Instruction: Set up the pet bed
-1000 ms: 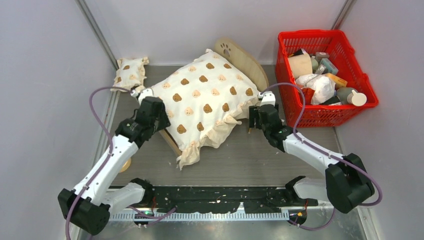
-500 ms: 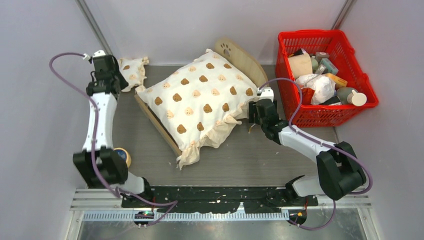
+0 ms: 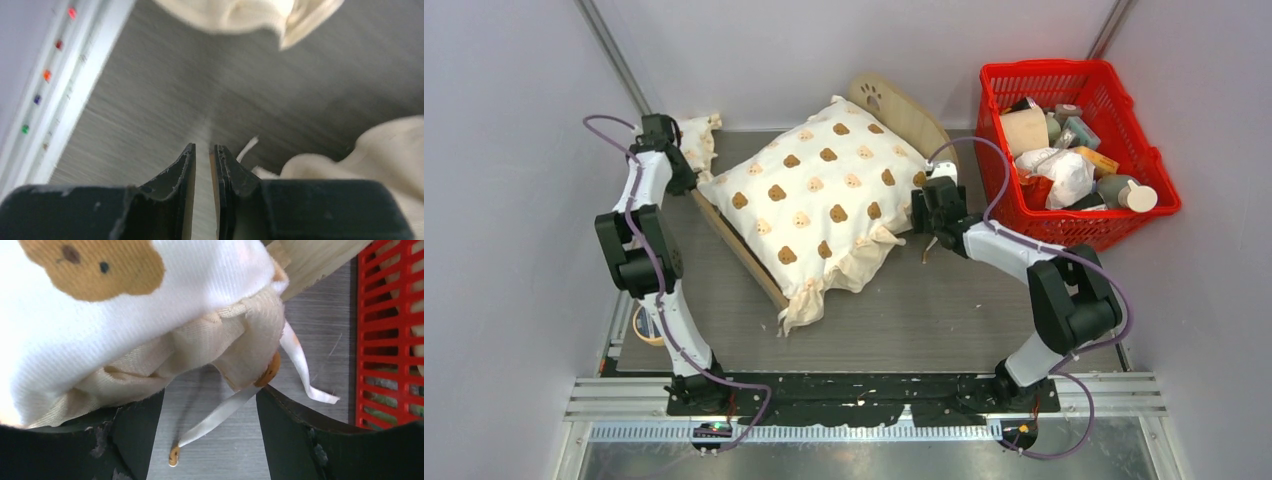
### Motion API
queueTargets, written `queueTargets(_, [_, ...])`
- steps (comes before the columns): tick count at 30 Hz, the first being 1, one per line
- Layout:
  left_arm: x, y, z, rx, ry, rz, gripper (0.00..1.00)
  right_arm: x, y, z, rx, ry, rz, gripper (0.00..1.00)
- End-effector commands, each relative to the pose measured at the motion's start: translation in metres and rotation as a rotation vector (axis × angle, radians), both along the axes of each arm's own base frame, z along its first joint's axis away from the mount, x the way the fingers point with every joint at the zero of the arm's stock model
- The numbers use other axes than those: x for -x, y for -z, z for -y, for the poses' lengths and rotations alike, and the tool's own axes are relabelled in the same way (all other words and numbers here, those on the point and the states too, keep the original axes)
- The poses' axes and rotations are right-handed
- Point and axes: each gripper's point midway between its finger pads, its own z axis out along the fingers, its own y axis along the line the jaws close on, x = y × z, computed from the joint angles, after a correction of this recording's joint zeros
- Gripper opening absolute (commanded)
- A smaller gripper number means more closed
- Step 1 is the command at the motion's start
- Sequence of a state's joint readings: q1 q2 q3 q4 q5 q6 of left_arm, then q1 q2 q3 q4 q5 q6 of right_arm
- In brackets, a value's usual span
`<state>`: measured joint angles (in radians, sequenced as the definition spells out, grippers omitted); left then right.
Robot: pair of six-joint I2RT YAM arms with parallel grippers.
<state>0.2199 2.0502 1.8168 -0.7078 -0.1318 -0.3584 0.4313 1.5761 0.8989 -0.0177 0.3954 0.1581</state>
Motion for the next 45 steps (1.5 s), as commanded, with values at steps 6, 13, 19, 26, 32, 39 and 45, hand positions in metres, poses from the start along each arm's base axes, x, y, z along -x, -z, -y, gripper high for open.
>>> queueTargets(6, [0.038,0.015,0.069,0.172,0.104,0.051,0.17,-0.053,-0.030,-0.015,-0.072,-0.013,0.034,0.74])
queueTargets(13, [0.122,0.034,0.122,0.158,0.116,-0.002,0.13,-0.083,-0.028,-0.021,-0.070,-0.116,0.021,0.75])
queueTargets(19, [0.177,0.019,0.160,0.221,0.135,0.099,0.14,-0.129,-0.065,-0.045,-0.090,-0.218,0.074,0.78])
queueTargets(26, [0.208,0.008,0.216,0.334,0.212,0.216,0.14,-0.171,-0.088,-0.068,-0.096,-0.286,0.135,0.79])
queueTargets(32, [0.230,0.022,0.267,0.369,0.283,0.213,0.15,-0.192,-0.097,-0.061,-0.063,-0.225,0.135,0.80])
queueTargets(39, [0.233,0.021,0.328,0.384,0.407,0.222,0.16,-0.166,-0.216,-0.028,-0.010,-0.166,0.287,0.83])
queueTargets(45, [0.226,-0.029,0.328,0.254,0.449,0.299,0.26,-0.108,-0.257,-0.009,-0.021,-0.121,0.246,0.82])
